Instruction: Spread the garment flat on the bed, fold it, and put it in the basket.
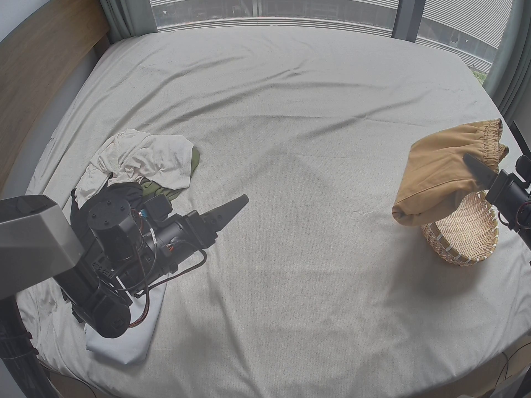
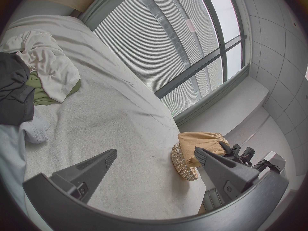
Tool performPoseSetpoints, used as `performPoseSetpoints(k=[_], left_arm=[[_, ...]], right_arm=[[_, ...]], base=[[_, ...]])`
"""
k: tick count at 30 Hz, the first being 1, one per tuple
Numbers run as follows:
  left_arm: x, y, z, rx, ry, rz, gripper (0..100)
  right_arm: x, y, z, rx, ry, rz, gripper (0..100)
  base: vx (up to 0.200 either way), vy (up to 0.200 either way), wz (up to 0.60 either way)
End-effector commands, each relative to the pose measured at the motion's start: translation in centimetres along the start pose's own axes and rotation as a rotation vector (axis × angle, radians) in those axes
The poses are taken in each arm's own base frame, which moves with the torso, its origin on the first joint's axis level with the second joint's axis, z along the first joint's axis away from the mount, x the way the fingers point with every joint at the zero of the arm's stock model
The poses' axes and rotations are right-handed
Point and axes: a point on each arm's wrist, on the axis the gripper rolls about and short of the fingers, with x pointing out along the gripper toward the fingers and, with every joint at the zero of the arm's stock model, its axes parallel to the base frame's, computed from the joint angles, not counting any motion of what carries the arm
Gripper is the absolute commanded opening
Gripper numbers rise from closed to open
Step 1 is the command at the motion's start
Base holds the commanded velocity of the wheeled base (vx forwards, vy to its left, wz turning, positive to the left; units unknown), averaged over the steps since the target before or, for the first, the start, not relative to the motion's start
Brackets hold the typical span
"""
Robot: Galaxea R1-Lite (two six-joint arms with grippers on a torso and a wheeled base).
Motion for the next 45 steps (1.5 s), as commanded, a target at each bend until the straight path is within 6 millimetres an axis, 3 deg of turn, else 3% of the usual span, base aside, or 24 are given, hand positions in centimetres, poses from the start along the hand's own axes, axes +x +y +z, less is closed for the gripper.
performPoseSetpoints(k=[1,21,34,35,45], left_arm=[[0.1,0.1,-0.2,-0.003,0.005,0.004,100],[0.1,0.1,-0.2,-0.002,0.008,0.003,100],[0.1,0.1,-0.3,-0.002,0.007,0.005,100],[0.1,0.1,-0.3,-0.002,0.008,0.003,100],[0.1,0.1,-0.2,-0.001,0.004,0.003,100]], right_arm=[[-0.4,-1.1,1.1,-0.020,-0.028,-0.059,0],[-1.9,-5.7,0.9,-0.034,0.106,-0.312,0],[-2.1,-5.8,0.4,-0.029,0.121,-0.317,0],[-2.1,-5.8,0.4,-0.034,0.124,-0.317,100],[-2.8,-5.0,0.9,-0.094,0.134,-0.316,100]], base=[[0.000,0.000,0.00],[0.000,0.000,0.00],[0.000,0.000,0.00],[0.000,0.000,0.00],[0.000,0.000,0.00]])
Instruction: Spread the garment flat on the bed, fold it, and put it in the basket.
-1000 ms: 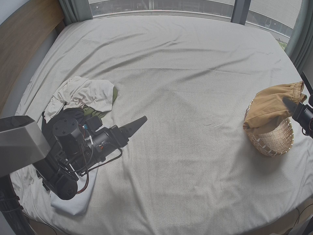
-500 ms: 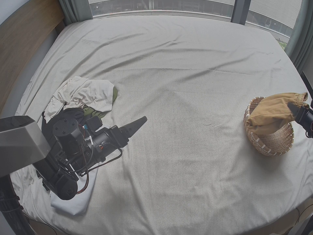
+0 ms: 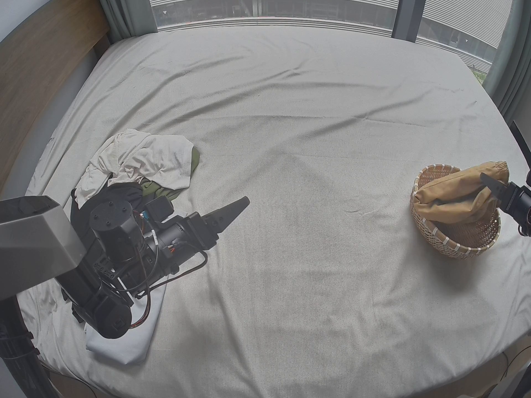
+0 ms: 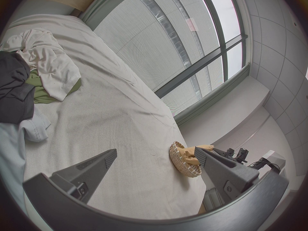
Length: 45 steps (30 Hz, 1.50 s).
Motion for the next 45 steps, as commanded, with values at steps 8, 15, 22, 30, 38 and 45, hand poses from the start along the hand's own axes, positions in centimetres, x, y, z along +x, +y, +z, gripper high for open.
performPoseSetpoints(k=[8,15,22,30,38,45], left_arm=[[0.0,-0.1,0.1,0.001,-0.004,-0.004,100],[0.0,-0.6,0.1,0.005,-0.005,-0.017,100],[-1.1,-2.5,1.8,0.023,-0.050,-0.064,100],[-2.4,-2.0,3.8,0.141,-0.114,-0.028,100],[-4.4,-2.5,3.7,0.222,-0.087,-0.032,100],[-9.1,-5.8,4.6,0.352,-0.094,-0.118,100]], right_arm=[[-3.0,2.0,3.1,-0.066,-0.080,0.011,100],[-3.4,4.4,2.9,-0.069,-0.059,0.116,100],[-3.0,8.6,-0.7,-0.057,0.058,0.358,100],[-2.7,12.8,-4.6,-0.064,0.142,0.610,100],[-2.4,15.6,-9.1,-0.073,0.216,0.781,100],[-5.0,17.2,-8.0,-0.089,0.096,0.896,100]], base=[[0.000,0.000,0.00],[0.000,0.000,0.00],[0.000,0.000,0.00],[0.000,0.000,0.00],[0.000,0.000,0.00],[0.000,0.000,0.00]])
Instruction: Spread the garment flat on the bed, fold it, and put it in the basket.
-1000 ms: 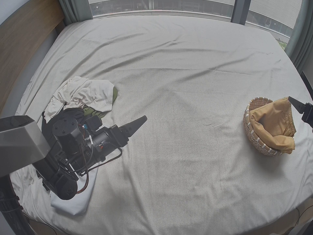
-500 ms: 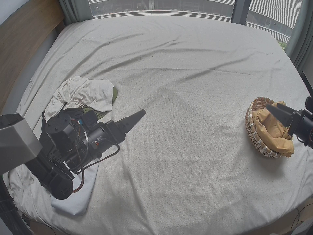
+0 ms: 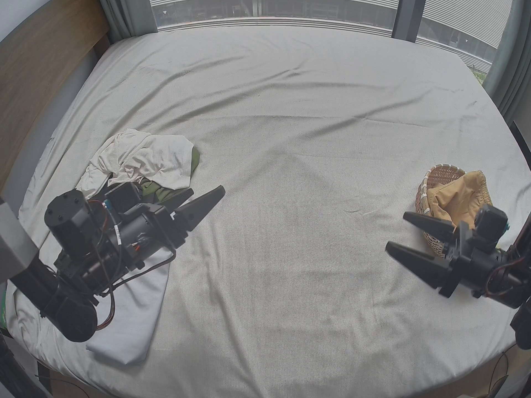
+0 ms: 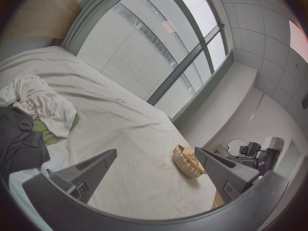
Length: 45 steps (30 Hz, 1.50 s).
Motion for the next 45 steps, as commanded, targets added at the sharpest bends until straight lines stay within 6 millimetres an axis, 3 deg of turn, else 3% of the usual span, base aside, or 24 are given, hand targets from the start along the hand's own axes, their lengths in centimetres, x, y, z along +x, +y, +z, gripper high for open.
performPoseSetpoints(k=[1,7,13,18,23,24,31,33,37,43,45], left_arm=[[-4.5,-3.2,2.4,0.119,-0.046,-0.063,100],[-7.6,-4.5,2.5,0.172,-0.032,-0.037,100],[-13.2,-5.8,0.7,0.153,-0.007,0.050,100],[-16.1,-7.2,1.4,0.138,-0.085,0.125,100],[-18.5,-7.8,0.5,0.139,-0.028,0.174,100],[-20.3,-8.3,-0.1,0.138,-0.017,0.204,100],[-25.9,-8.9,-4.2,0.104,0.091,0.268,100],[-26.3,-8.9,-4.6,0.106,0.088,0.277,100],[-27.7,-8.9,-6.1,0.115,0.070,0.359,100],[-28.0,-9.1,-6.4,0.239,0.016,0.484,100],[-28.0,-9.0,-6.3,0.242,0.002,0.542,100]], right_arm=[[-1.0,2.1,-0.1,-0.015,-0.015,0.061,100],[-4.3,3.2,0.4,-0.016,-0.026,0.030,100],[-9.3,4.5,0.9,-0.019,-0.065,-0.082,100],[-12.9,5.3,1.1,-0.025,-0.101,-0.202,100],[-15.0,5.9,0.4,-0.015,-0.106,-0.336,100],[-16.0,6.6,0.1,-0.025,-0.127,-0.366,100],[-18.8,8.4,-3.6,-0.035,-0.131,-0.409,100],[-19.1,8.5,-4.3,-0.032,-0.125,-0.433,100],[-19.3,7.9,-8.4,-0.079,-0.011,-0.527,100],[-19.8,7.4,-8.6,-0.198,-0.018,-0.880,100],[-20.1,7.9,-8.8,-0.220,-0.095,-0.919,100]], base=[[0.000,0.000,0.00],[0.000,0.000,0.00],[0.000,0.000,0.00],[0.000,0.000,0.00],[0.000,0.000,0.00],[0.000,0.000,0.00],[0.000,0.000,0.00],[0.000,0.000,0.00],[0.000,0.000,0.00],[0.000,0.000,0.00],[0.000,0.000,0.00]])
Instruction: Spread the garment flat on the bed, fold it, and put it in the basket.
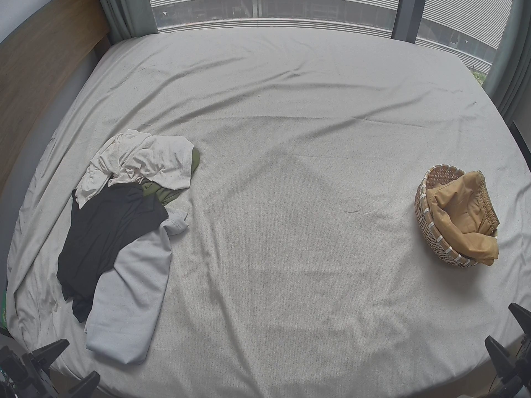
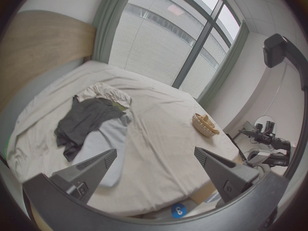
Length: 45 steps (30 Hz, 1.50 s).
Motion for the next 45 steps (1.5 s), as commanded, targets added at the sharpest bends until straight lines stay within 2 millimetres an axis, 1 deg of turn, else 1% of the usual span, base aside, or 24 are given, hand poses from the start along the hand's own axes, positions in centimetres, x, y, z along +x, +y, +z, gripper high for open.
performPoseSetpoints(k=[1,4,6,7,8,10,13,15,18,20,23,25,27,31,35,38,40,41,43,45], left_arm=[[-1.0,0.1,-1.1,0.068,-0.132,0.156,100],[-1.0,0.0,-1.1,0.079,-0.146,0.232,100],[-1.0,0.0,-1.1,0.123,-0.150,0.271,100],[-1.0,0.0,-1.1,0.123,-0.150,0.271,100],[-1.2,-0.2,-1.3,0.186,-0.171,0.311,100],[-1.4,-0.3,-1.4,0.223,-0.196,0.325,100],[-1.4,-0.3,-1.4,0.217,-0.189,0.334,100],[-1.4,0.0,-1.8,0.232,-0.157,0.417,100],[-1.4,0.1,-2.1,0.231,-0.129,0.423,100],[-1.4,0.0,-2.0,0.241,-0.131,0.401,100],[-1.4,0.0,-2.0,0.236,-0.143,0.394,100],[-1.5,0.0,-2.1,0.234,-0.160,0.392,100],[-1.5,0.0,-2.1,0.234,-0.160,0.392,100],[-1.5,0.0,-2.1,0.234,-0.162,0.391,100],[-1.5,0.0,-2.1,0.235,-0.163,0.390,100],[-1.5,0.0,-2.1,0.235,-0.163,0.391,100],[-1.5,0.0,-2.1,0.235,-0.163,0.391,100],[-1.5,0.0,-2.1,0.235,-0.163,0.391,100],[-1.5,0.0,-2.1,0.235,-0.163,0.391,100],[-1.5,0.0,-2.1,0.235,-0.163,0.391,100]], right_arm=[[-1.4,0.0,-2.3,-0.080,-0.103,-0.263,100],[-1.2,0.0,-2.1,0.001,-0.109,-0.251,100],[-1.2,0.0,-2.1,0.024,-0.112,-0.251,100],[-1.2,0.0,-2.1,0.024,-0.112,-0.251,100],[-1.2,0.0,-2.2,0.006,-0.111,-0.254,100],[-1.2,0.0,-2.1,-0.023,-0.112,-0.247,100],[-1.2,0.0,-2.1,-0.039,-0.108,-0.227,100],[-1.2,0.2,-2.1,-0.057,-0.105,-0.171,100],[-1.2,0.2,-2.1,-0.076,-0.103,-0.173,100],[-1.2,0.0,-2.2,-0.086,-0.094,-0.230,100],[-1.2,0.0,-2.1,-0.088,-0.095,-0.228,100],[-1.2,0.2,-2.1,-0.083,-0.103,-0.178,100],[-1.2,0.1,-2.1,-0.081,-0.106,-0.223,100],[-1.2,0.0,-2.1,-0.159,-0.094,-0.255,100],[-1.2,0.1,-2.2,-0.142,-0.087,-0.231,100],[-1.2,0.3,-2.2,-0.124,-0.083,-0.124,100],[-1.2,0.3,-2.2,-0.127,-0.095,-0.110,100],[-1.2,0.3,-2.2,-0.126,-0.098,-0.116,100],[-1.3,0.0,-2.1,-0.106,-0.123,-0.260,100],[-1.4,0.0,-2.1,-0.095,-0.131,-0.289,100]], base=[[0.000,0.000,0.00],[0.000,0.000,0.00],[0.000,0.000,0.00],[0.000,0.000,0.00],[0.000,0.000,0.00],[0.000,0.000,0.00],[0.000,0.000,0.00],[0.000,0.000,0.00],[0.000,0.000,0.00],[0.000,0.000,0.00],[0.000,0.000,0.00],[0.000,0.000,0.00],[0.000,0.000,0.00],[0.000,0.000,0.00],[0.000,0.000,0.00],[0.000,0.000,0.00],[0.000,0.000,0.00],[0.000,0.000,0.00],[0.000,0.000,0.00],[0.000,0.000,0.00]])
